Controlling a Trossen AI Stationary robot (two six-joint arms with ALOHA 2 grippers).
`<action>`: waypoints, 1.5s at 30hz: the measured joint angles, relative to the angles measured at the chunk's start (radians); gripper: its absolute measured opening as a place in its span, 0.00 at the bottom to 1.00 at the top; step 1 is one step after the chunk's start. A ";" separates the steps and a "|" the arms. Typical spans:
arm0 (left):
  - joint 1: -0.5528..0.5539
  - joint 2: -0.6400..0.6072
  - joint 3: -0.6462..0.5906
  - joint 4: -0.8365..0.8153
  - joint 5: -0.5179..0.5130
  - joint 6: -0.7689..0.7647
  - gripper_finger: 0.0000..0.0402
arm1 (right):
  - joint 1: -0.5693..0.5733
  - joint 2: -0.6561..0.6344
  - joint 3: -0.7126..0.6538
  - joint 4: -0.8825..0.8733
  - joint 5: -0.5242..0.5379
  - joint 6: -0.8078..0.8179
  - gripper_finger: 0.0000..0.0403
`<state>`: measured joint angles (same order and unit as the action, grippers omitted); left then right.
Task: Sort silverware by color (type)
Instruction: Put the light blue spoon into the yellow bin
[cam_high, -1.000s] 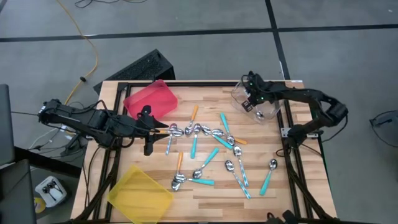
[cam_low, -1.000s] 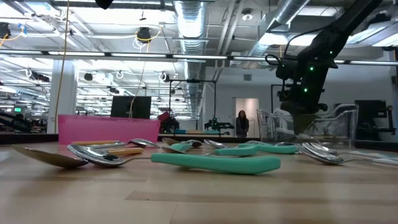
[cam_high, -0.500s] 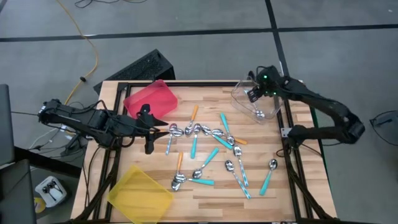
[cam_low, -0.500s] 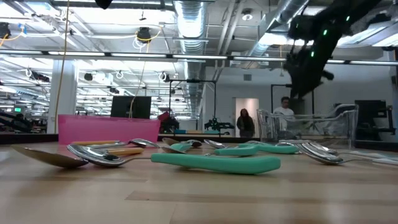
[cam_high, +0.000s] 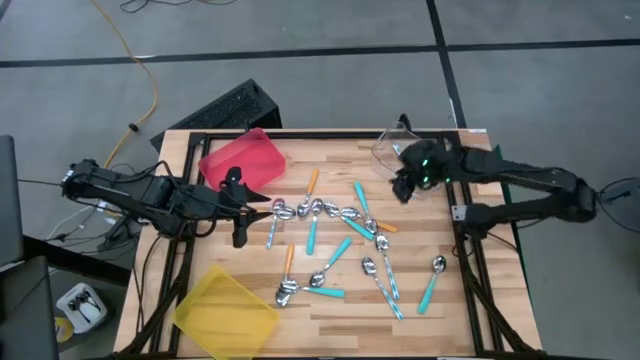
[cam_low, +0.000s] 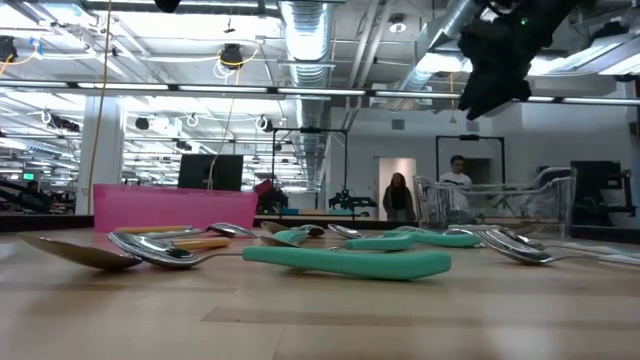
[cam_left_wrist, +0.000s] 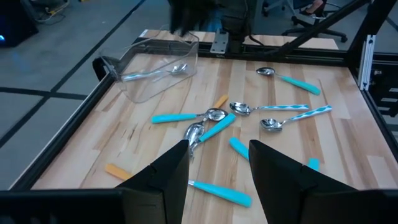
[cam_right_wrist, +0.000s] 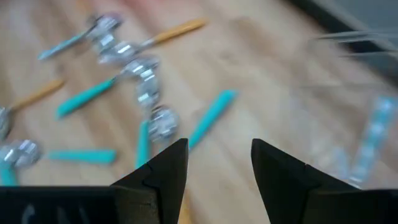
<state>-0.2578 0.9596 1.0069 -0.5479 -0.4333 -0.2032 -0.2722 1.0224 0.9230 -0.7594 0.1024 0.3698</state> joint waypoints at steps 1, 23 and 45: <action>0.000 0.000 0.000 0.000 0.000 0.000 0.38 | 0.040 0.022 0.000 0.014 0.000 0.000 0.50; 0.000 0.000 0.000 -0.002 0.002 -0.029 0.51 | 0.237 0.588 0.000 0.382 -0.056 -0.063 0.58; 0.000 0.000 0.000 -0.040 0.005 -0.029 0.51 | 0.230 0.716 0.001 0.500 -0.043 -0.084 0.58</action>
<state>-0.2581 0.9596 1.0069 -0.5880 -0.4280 -0.2325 -0.0425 1.7387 0.9245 -0.2598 0.0594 0.2863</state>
